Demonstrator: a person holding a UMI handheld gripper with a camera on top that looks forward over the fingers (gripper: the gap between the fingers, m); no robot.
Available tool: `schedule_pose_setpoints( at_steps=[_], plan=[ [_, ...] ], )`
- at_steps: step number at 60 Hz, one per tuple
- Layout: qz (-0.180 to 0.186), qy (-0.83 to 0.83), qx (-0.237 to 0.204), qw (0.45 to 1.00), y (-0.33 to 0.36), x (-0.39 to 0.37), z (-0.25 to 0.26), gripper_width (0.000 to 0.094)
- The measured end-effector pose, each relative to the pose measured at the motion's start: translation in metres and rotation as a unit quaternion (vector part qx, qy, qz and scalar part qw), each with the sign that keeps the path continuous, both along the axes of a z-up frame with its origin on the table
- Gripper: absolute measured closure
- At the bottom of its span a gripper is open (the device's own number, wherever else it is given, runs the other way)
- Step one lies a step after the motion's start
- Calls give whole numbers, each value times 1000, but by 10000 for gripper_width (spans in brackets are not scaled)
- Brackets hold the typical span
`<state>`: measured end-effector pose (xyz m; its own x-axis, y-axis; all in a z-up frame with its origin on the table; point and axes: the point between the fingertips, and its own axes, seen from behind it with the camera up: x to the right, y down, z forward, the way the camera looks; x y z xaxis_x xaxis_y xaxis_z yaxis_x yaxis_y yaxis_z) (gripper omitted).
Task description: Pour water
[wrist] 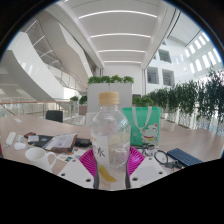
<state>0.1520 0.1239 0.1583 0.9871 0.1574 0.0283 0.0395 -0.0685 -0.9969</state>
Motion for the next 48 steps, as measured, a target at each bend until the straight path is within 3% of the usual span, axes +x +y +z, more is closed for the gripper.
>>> schedule_pose_setpoints(
  at_steps=[11, 18, 28, 31, 34, 39, 43, 48],
  plan=[
    [6, 8, -33, 999, 0, 11, -60, 551],
    [5, 7, 3, 1000, -4, 17, -57, 535],
    [0, 18, -6, 1000, -1, 20, -58, 447],
    [5, 10, -25, 1000, -1, 17, -56, 398],
    [8, -8, -72, 997, -7, 20, -70, 339],
    [22, -1, -149, 989, -30, 20, -92, 95],
    [32, 16, -180, 983, -65, 15, -93, 96],
    [23, -1, -185, 982, -108, 26, -78, 95]
  ],
)
